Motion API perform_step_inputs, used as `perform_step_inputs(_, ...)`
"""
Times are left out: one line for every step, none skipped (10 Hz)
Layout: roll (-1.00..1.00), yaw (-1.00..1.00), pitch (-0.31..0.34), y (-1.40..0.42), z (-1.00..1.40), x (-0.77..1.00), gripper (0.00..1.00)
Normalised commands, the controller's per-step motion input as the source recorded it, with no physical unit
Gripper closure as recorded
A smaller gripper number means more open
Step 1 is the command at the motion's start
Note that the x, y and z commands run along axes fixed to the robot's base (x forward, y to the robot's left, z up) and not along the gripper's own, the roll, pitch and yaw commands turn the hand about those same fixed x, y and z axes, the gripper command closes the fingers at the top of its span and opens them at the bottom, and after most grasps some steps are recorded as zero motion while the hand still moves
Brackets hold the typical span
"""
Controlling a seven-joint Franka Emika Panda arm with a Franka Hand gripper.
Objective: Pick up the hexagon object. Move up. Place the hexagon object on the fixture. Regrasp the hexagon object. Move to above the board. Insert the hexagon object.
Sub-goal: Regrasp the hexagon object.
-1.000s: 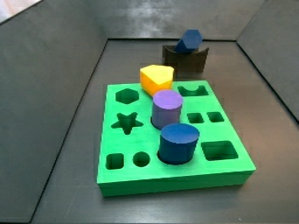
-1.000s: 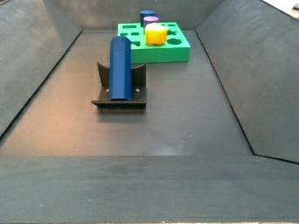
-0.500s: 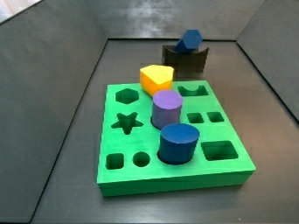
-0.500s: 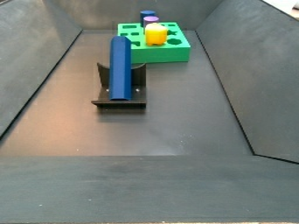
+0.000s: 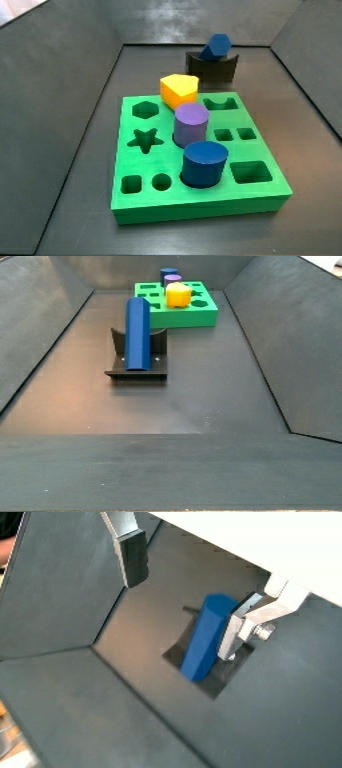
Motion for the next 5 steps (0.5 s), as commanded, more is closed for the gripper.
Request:
perform_step_inputs(0.40, 0.30, 0.159, -0.06, -0.01, 0.15, 0.00)
perform_step_inputs(0.25, 0.29, 0.098, -0.05, 0.00, 0.17, 0.00)
perform_step_inputs(0.21, 0.29, 0.068, -0.05, 0.00, 0.16, 0.00)
perform_step_inputs(0.19, 0.26, 0.021, -0.06, -0.01, 0.14, 0.00)
perform_step_inputs(0.19, 0.23, 0.006, -0.06, -0.01, 0.13, 0.00)
